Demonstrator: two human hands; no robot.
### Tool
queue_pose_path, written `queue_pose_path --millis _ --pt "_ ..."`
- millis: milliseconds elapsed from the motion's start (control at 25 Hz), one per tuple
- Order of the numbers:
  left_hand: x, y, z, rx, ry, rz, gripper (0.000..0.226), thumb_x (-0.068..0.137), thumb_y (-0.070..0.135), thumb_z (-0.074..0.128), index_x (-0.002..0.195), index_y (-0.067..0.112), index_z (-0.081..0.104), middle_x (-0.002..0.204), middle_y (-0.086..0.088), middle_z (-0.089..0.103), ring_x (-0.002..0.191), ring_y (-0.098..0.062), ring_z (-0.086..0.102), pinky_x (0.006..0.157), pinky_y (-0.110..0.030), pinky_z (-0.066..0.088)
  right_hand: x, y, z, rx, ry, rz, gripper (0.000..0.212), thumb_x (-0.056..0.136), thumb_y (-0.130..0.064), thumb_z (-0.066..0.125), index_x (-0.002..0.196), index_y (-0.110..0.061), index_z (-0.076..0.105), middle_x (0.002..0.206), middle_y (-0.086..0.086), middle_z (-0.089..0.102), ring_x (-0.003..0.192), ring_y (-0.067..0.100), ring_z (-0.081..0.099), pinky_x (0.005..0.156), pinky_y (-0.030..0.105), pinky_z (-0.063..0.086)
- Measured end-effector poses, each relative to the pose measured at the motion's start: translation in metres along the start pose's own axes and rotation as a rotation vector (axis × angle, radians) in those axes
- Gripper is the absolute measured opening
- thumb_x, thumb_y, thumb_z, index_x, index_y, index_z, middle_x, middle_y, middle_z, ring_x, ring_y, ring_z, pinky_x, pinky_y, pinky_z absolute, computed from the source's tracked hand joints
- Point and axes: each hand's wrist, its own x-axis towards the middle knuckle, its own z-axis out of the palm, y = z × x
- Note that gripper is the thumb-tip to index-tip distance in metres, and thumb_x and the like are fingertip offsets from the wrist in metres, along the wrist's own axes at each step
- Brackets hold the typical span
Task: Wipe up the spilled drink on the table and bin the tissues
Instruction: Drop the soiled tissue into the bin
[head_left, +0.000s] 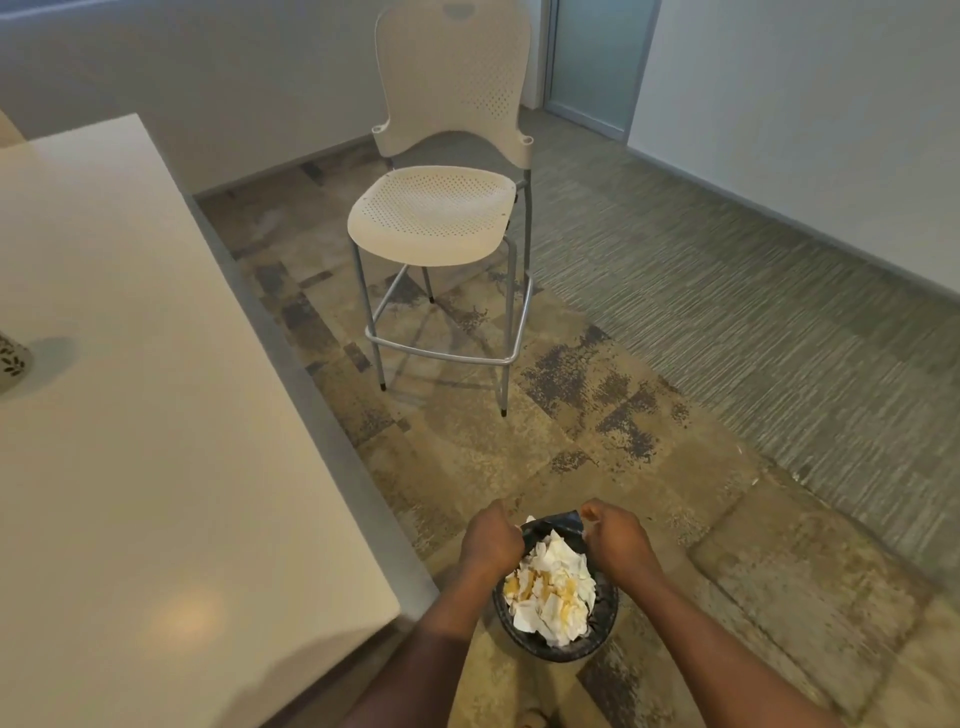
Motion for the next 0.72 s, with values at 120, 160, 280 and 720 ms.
queue_pose_path --millis 120,160,280,720 --pt "-0.019 0.009 -0.009 0.048 0.022 0.054 0.052 0.097 0.016 0.047 0.146 0.007 0.035 0.146 -0.016 0.045 0.132 -0.030 0.046 0.105 -0.035 0.040 -0.010 -0.021 -0.010 0.029 0.067 -0.052 0.025 0.089 -0.007 0.053 0.108 -0.014 0.066 0.108 0.005 0.068 0.098 0.022 0.063 0.078 0.028 0.048" --pt "-0.026 0.015 -0.013 0.054 0.047 0.078 0.048 0.096 0.016 0.047 0.143 0.007 0.039 0.143 -0.015 0.047 0.129 -0.030 0.047 0.105 -0.036 0.041 -0.014 -0.029 -0.013 0.046 0.092 -0.081 0.028 0.089 -0.005 0.051 0.111 -0.013 0.065 0.112 0.006 0.068 0.102 0.022 0.063 0.082 0.028 0.049" --pt "-0.052 0.031 -0.027 0.042 0.155 0.180 0.037 0.091 0.014 0.045 0.127 0.008 0.052 0.127 -0.015 0.055 0.115 -0.030 0.054 0.098 -0.044 0.048 -0.029 -0.059 -0.025 0.078 0.145 -0.139 0.031 0.091 -0.002 0.049 0.115 -0.012 0.065 0.115 0.007 0.069 0.104 0.020 0.063 0.087 0.029 0.049" --pt "-0.144 0.052 -0.133 -0.134 0.572 0.664 0.017 0.092 0.016 0.043 0.098 0.020 0.058 0.098 0.000 0.062 0.085 -0.015 0.059 0.075 -0.042 0.054 -0.086 -0.214 -0.075 0.253 0.316 -0.432 0.021 0.096 -0.015 0.046 0.095 -0.027 0.062 0.080 -0.008 0.064 0.070 0.009 0.059 0.060 0.019 0.040"
